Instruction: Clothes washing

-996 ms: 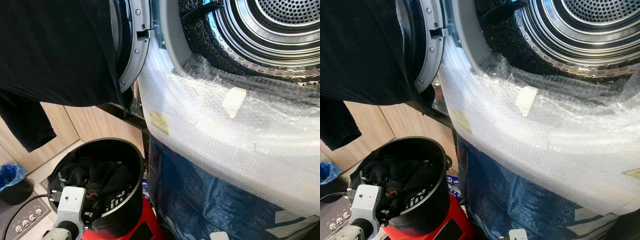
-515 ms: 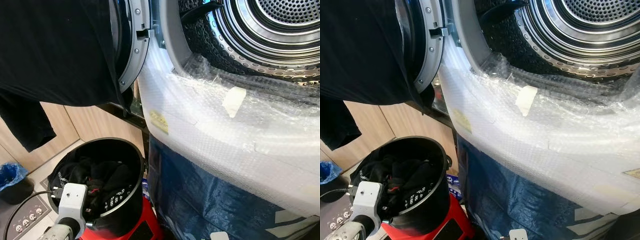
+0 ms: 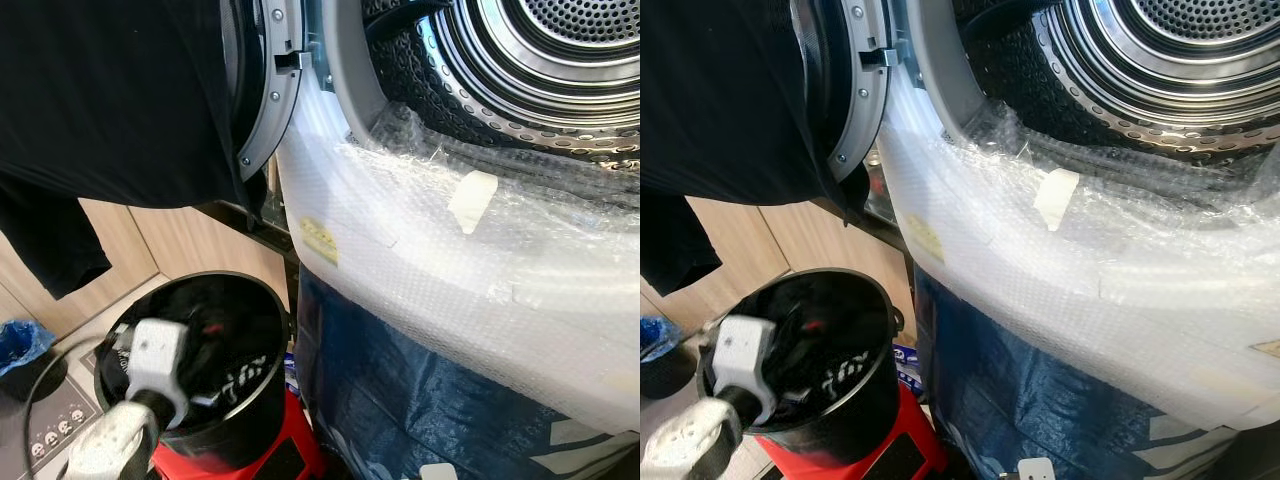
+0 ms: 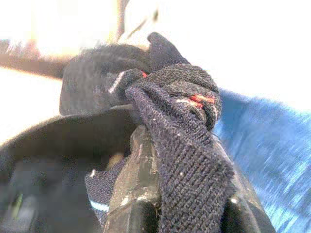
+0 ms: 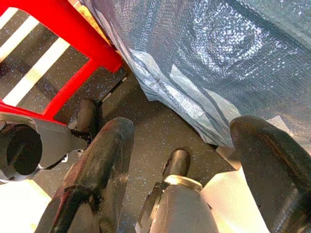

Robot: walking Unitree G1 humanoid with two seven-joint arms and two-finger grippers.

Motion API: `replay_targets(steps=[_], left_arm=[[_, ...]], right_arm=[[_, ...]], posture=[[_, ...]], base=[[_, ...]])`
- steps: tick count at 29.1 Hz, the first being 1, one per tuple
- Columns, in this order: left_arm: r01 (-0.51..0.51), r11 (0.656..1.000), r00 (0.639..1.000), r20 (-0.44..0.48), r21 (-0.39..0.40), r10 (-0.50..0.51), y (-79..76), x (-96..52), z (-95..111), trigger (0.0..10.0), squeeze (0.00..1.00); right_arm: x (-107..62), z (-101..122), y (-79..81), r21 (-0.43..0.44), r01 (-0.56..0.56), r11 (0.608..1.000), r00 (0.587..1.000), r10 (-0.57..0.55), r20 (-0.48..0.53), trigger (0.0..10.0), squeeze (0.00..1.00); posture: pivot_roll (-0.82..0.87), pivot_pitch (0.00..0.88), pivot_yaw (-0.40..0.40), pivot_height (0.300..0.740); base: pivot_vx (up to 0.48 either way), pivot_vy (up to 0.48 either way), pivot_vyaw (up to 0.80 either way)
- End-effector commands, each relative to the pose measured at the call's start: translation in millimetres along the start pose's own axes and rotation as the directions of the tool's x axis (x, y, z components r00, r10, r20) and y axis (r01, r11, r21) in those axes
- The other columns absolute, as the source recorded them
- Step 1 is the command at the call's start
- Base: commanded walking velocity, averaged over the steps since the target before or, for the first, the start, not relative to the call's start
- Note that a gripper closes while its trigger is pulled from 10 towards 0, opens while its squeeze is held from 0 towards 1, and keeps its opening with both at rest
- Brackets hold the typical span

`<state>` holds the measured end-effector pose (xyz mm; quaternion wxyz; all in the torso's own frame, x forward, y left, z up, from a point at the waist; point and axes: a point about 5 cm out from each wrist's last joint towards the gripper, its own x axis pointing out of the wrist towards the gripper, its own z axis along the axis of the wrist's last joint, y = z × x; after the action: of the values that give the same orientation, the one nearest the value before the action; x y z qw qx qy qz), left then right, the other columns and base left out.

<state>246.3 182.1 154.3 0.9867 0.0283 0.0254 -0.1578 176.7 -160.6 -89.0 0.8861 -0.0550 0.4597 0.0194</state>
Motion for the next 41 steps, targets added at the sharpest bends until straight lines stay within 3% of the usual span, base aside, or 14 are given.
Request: replay_targets(steps=[1, 4, 11, 14, 18, 19, 20, 21, 22, 27, 32, 34, 38, 41], left_arm=[[0.057, 0.998, 0.997, 0.047, 0.022, -0.058, -5.6, 3.3, 16, 0.0, 0.00], [0.113, 0.993, 0.990, 0.085, 0.035, -0.116, -12.8, 8.1, 33, 0.0, 0.00], [0.340, 0.939, 0.940, 0.014, 0.057, -0.341, -32.3, 5.3, 42, 0.0, 0.00], [0.458, 0.888, 0.888, -0.073, 0.037, -0.455, -47.8, 10.5, 30, 0.0, 0.00], [0.504, 0.863, 0.851, -0.152, -0.036, -0.503, -64.1, 20.5, 10, 0.0, 0.00], [0.532, 0.844, 0.831, -0.148, -0.070, -0.536, -71.7, 22.3, 7, 0.0, 0.00], [0.611, 0.785, 0.768, -0.161, -0.104, -0.619, -91.6, 26.0, 0, 0.0, 0.00], [0.611, 0.785, 0.768, -0.161, -0.104, -0.619, -91.6, 26.0, 0, 0.0, 0.00], [0.653, 0.744, 0.720, -0.187, -0.141, -0.668, -105.0, 27.5, -8, 0.0, 0.00], [0.711, 0.686, 0.628, -0.302, -0.154, -0.718, -124.9, 24.1, -31, 0.0, 0.00], [0.648, 0.755, 0.658, -0.429, -0.095, -0.619, -116.9, 27.7, -51, 0.0, 0.00], [0.587, 0.805, 0.699, -0.448, -0.085, -0.557, -106.7, 31.6, -55, 0.0, 0.00], [0.564, 0.820, 0.721, -0.427, -0.095, -0.546, -101.9, 33.4, -51, 0.0, 0.00], [0.581, 0.806, 0.699, -0.438, -0.113, -0.565, -101.0, 29.7, -54, 0.0, 0.00]], right_arm=[[0.5, 2, 1.8, 0.001, -0.002, 1.000, 1.000, 0.002, 0.000, 10.0, 0.00], [0.7, 3, 0.9, 0.002, 0.006, 1.000, 1.000, -0.006, 0.004, 10.0, 0.00], [0.6, 3, 2.1, 0.011, 0.005, 1.000, 1.000, -0.005, 0.004, 10.0, 0.00], [0.8, 4, 2.9, 0.002, -0.001, 1.000, 1.000, 0.001, 0.007, 10.0, 0.00], [1.2, 6, 4.0, -0.009, -0.005, 1.000, 1.000, 0.005, 0.016, 10.0, 0.00], [1.4, 8, 3.8, -0.013, -0.003, 1.000, 1.000, 0.004, 0.021, 10.0, 0.00], [1.6, 10, 2.3, -0.041, 0.005, 0.999, 0.999, -0.003, 0.032, 10.0, 0.00], [1.6, 10, 2.3, -0.041, 0.005, 0.999, 0.999, -0.003, 0.032, 10.0, 0.00], [1.8, 11, 0.6, -0.049, 0.012, 0.999, 0.999, -0.010, 0.040, 10.0, 0.00], [1.6, 15, -6.6, -0.069, 0.028, 0.997, 0.997, -0.023, 0.069, 10.0, 0.00], [0.4, 13, -15.4, -0.122, 0.049, 0.991, 0.996, -0.039, 0.085, 10.0, 0.00], [-0.9, 14, -22.2, -0.136, 0.058, 0.989, 0.993, -0.043, 0.114, 10.0, 0.00], [-2.0, 16, -23.1, -0.194, 0.020, 0.981, 0.990, 0.008, 0.141, 10.0, 0.00], [-3.0, 19, -23.2, -0.240, -0.017, 0.971, 0.984, 0.060, 0.171, 10.0, 0.00]], posture=[[0.25, 0.081, 0.088, 0.740], [0.25, 0.081, 0.092, 0.740], [0.25, 0.077, 0.096, 0.740], [0.25, 0.073, 0.092, 0.740], [0.23, 0.072, 0.097, 0.740], [0.23, 0.071, 0.097, 0.740], [0.22, 0.067, 0.091, 0.740], [0.22, 0.067, 0.091, 0.740], [0.22, 0.065, 0.092, 0.740], [0.19, 0.067, 0.088, 0.740], [0.18, 0.085, 0.083, 0.740], [0.18, 0.090, 0.080, 0.740], [0.18, 0.101, 0.073, 0.740], [0.18, 0.102, 0.071, 0.740]], base=[[0.000, 0.000, 0.00], [0.000, 0.000, 0.00], [0.000, 0.000, 0.00], [0.000, 0.000, 0.00], [0.000, 0.000, 0.00], [0.000, 0.000, 0.00], [0.000, 0.000, 0.00], [0.000, 0.000, 0.00], [0.000, 0.000, 0.00], [0.000, 0.000, 0.00], [0.000, 0.000, 0.00], [0.000, 0.000, 0.00], [0.000, 0.000, 0.00], [0.000, 0.000, 0.00]])
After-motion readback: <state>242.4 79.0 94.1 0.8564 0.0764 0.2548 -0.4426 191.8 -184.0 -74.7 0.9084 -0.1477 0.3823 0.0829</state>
